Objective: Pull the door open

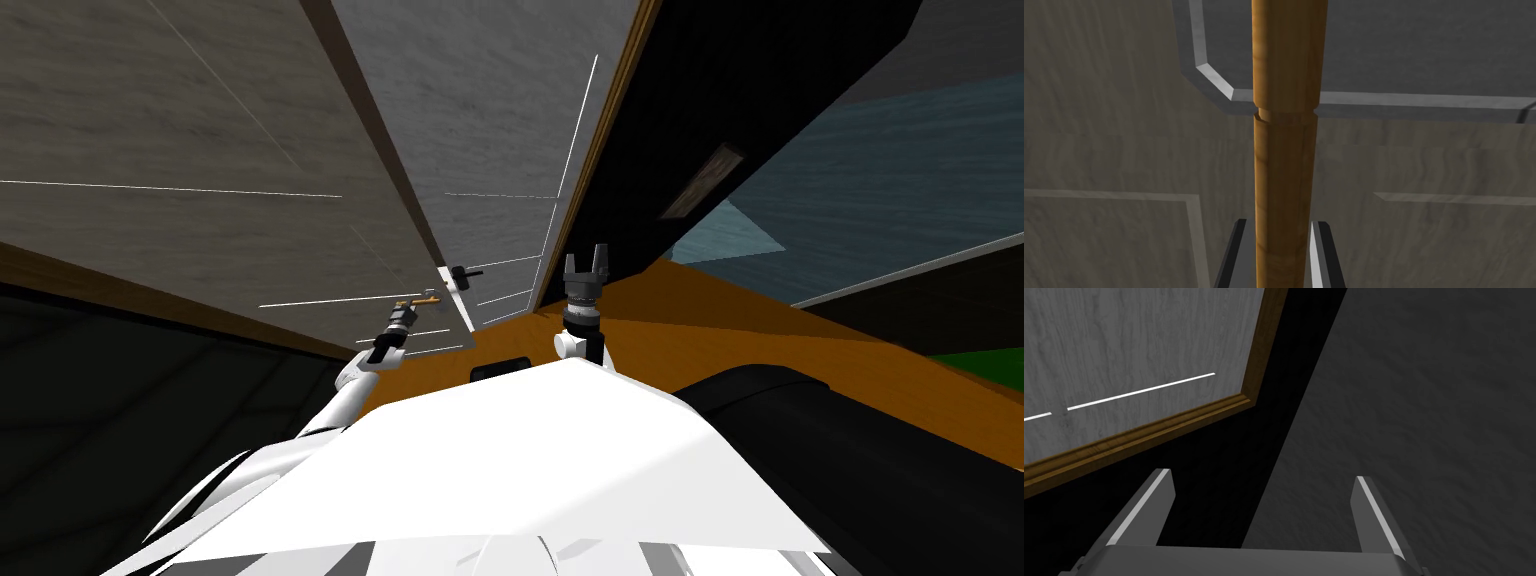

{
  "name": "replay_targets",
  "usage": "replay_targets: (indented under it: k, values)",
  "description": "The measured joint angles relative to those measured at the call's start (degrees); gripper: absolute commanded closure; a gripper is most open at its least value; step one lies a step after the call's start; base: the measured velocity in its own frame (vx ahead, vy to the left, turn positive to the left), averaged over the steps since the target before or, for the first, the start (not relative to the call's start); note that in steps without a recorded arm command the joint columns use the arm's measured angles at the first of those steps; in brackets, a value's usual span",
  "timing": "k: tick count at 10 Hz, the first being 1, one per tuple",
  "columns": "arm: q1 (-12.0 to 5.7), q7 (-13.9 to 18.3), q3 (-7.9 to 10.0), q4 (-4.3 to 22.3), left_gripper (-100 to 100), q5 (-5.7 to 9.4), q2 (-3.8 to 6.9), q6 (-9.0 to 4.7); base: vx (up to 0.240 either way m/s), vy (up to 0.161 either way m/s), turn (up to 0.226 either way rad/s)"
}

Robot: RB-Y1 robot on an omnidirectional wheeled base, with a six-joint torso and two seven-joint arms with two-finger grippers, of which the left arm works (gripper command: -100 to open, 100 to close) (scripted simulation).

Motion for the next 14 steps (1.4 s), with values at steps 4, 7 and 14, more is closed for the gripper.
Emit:
replay_targets:
  k: [4,7,14]
  values:
    - [1.48,2.57,-2.29,-2.26,100,-0.85,1.88,-1.83,-0.163,0.062,-0.035]
    - [2.42,4.08,-4.28,-3.23,100,-1.6,2.58,-2.97,-0.138,0.091,-0.04]
    - [3.7,7.12,-6.63,-4.28,100,-2.46,5.06,-5.9,-0.108,0.064,-0.064]
